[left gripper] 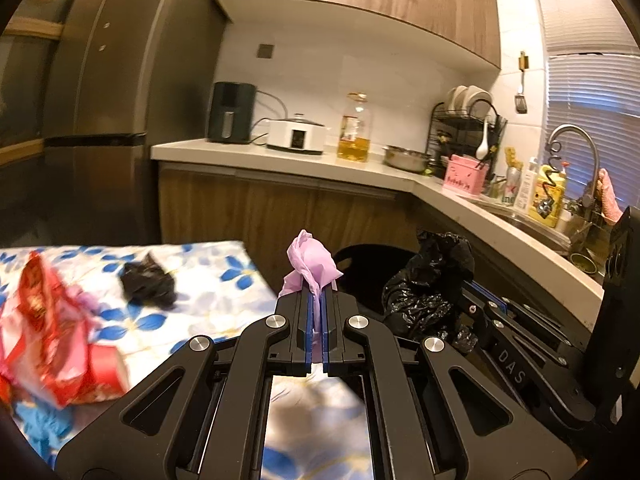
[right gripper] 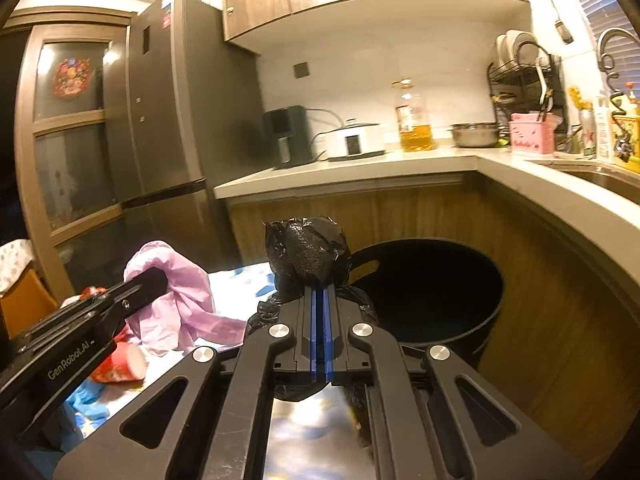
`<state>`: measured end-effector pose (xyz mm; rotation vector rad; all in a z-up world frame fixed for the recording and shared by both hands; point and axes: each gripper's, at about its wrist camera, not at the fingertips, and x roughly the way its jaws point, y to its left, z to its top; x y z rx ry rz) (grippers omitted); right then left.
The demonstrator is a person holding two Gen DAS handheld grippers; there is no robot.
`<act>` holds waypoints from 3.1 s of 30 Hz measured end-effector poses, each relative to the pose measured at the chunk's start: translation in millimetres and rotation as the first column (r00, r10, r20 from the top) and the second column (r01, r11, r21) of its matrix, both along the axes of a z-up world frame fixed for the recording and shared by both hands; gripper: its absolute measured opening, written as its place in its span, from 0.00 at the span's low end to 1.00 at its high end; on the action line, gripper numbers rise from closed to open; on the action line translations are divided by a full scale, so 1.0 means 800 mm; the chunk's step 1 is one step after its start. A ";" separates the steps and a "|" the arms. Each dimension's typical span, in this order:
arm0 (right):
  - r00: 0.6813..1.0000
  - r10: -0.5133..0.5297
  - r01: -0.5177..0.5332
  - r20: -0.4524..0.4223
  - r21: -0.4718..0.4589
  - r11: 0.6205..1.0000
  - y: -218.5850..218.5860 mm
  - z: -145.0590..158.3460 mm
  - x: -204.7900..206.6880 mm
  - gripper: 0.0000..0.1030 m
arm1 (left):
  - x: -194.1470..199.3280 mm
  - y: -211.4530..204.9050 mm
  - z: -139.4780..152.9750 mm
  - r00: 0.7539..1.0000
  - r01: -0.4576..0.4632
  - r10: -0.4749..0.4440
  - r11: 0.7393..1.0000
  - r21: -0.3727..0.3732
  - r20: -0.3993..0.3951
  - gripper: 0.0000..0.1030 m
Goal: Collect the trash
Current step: 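Carry both bags over the black bin and open both tools to release them, then move both open tools back from the bin to the trash pile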
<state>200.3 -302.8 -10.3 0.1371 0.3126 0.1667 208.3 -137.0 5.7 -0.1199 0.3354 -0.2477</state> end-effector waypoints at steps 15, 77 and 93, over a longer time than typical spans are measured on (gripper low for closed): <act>0.979 -0.196 0.196 0.050 0.010 0.981 -0.072 0.009 0.053 0.04 | 0.092 -0.087 0.013 0.988 0.148 -0.147 0.989 -0.002 0.037 0.02; 0.982 -0.190 0.189 0.009 0.014 0.982 -0.042 -0.005 -0.006 0.87 | -0.019 0.039 -0.024 0.995 -0.100 0.100 0.994 -0.040 0.017 0.91; 0.998 -0.067 0.067 -0.011 0.020 0.998 0.052 -0.028 -0.059 0.87 | -0.110 0.186 -0.047 0.899 -0.437 0.438 0.899 -0.009 0.013 0.91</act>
